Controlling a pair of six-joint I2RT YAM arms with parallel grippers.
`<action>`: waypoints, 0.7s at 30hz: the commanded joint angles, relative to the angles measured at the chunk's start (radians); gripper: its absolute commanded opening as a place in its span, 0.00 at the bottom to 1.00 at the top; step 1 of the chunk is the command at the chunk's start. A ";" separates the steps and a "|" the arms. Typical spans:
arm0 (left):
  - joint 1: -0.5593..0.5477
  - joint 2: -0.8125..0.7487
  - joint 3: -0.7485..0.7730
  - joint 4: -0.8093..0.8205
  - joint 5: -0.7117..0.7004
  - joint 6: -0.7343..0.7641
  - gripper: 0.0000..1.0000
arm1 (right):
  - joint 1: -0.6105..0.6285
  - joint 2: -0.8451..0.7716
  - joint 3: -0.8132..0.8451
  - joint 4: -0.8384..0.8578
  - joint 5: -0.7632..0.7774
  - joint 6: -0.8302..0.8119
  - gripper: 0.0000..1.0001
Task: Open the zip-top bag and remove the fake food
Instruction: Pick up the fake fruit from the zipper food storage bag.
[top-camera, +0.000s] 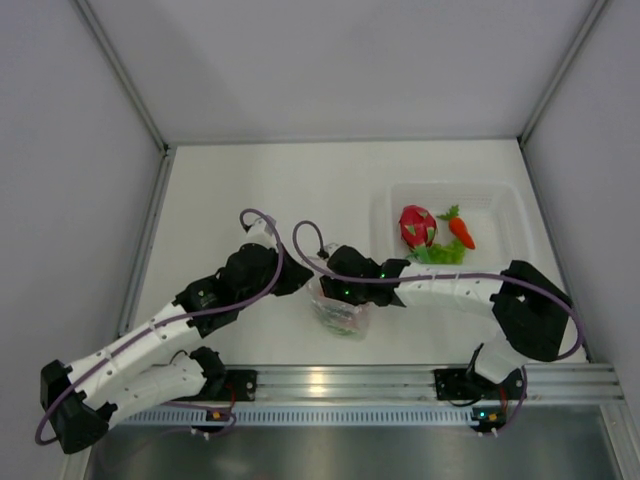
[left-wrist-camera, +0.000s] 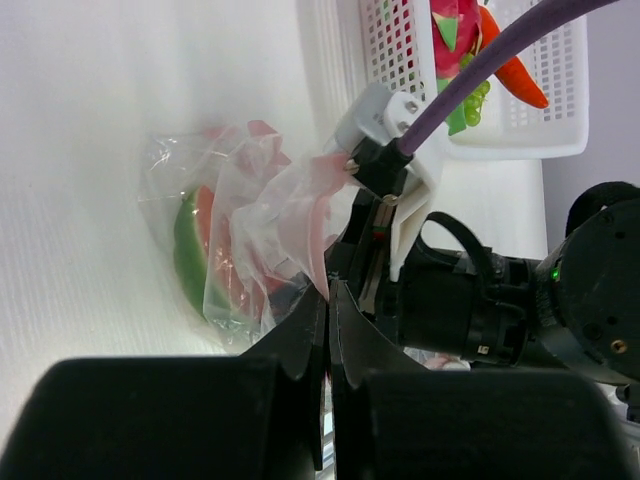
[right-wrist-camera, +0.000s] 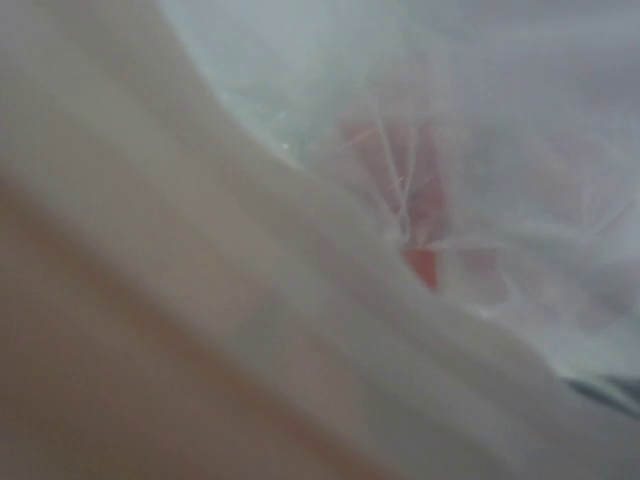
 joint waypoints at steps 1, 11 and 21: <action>0.003 -0.006 0.032 0.021 0.003 -0.003 0.00 | 0.048 0.054 0.066 0.018 0.018 -0.013 0.30; 0.003 -0.003 0.032 0.023 -0.003 0.005 0.00 | 0.088 0.134 0.135 -0.032 0.114 -0.022 0.34; 0.001 -0.032 0.040 0.024 0.032 0.001 0.00 | 0.103 0.292 0.204 -0.054 0.283 -0.011 0.48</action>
